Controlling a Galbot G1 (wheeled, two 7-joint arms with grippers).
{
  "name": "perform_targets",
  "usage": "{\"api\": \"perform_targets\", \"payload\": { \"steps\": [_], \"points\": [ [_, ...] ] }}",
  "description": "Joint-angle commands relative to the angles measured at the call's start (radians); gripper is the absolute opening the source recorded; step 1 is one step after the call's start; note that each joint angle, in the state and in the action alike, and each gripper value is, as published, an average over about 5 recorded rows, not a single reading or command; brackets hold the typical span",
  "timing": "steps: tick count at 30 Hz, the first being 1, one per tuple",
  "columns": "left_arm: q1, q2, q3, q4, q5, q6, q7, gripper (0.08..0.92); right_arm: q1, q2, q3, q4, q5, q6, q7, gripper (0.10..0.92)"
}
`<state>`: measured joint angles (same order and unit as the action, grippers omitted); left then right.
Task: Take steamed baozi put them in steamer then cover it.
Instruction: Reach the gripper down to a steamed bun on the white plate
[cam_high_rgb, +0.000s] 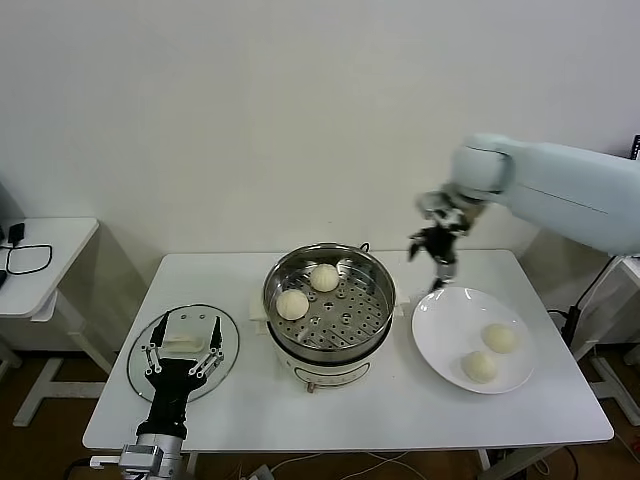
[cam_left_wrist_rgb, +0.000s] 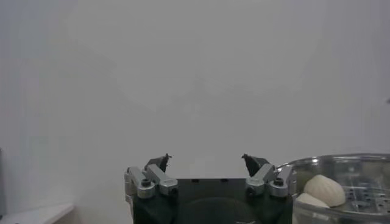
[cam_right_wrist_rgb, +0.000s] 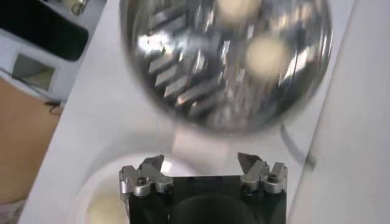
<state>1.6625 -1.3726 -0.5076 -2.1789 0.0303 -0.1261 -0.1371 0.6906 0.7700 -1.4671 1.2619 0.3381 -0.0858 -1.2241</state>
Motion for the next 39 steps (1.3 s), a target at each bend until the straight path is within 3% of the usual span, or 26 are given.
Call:
{"api": "perform_targets", "payload": {
  "steps": [1, 14, 39],
  "points": [
    [0.005, -0.001, -0.008, 0.000, 0.001, 0.000, 0.000, 0.823, -0.217, -0.212, 0.090, -0.017, -0.149, 0.052, -0.037, 0.823],
    [0.017, -0.005, -0.027, 0.008, 0.001, -0.005, -0.010, 0.823, -0.452, -0.167, 0.236, -0.074, -0.250, 0.050, -0.013, 0.823],
    [0.018, -0.009, -0.017, 0.001, 0.000, 0.000, -0.017, 0.823, -0.507, -0.139, 0.263, -0.101, -0.244, 0.006, 0.081, 0.795]
  ]
}}
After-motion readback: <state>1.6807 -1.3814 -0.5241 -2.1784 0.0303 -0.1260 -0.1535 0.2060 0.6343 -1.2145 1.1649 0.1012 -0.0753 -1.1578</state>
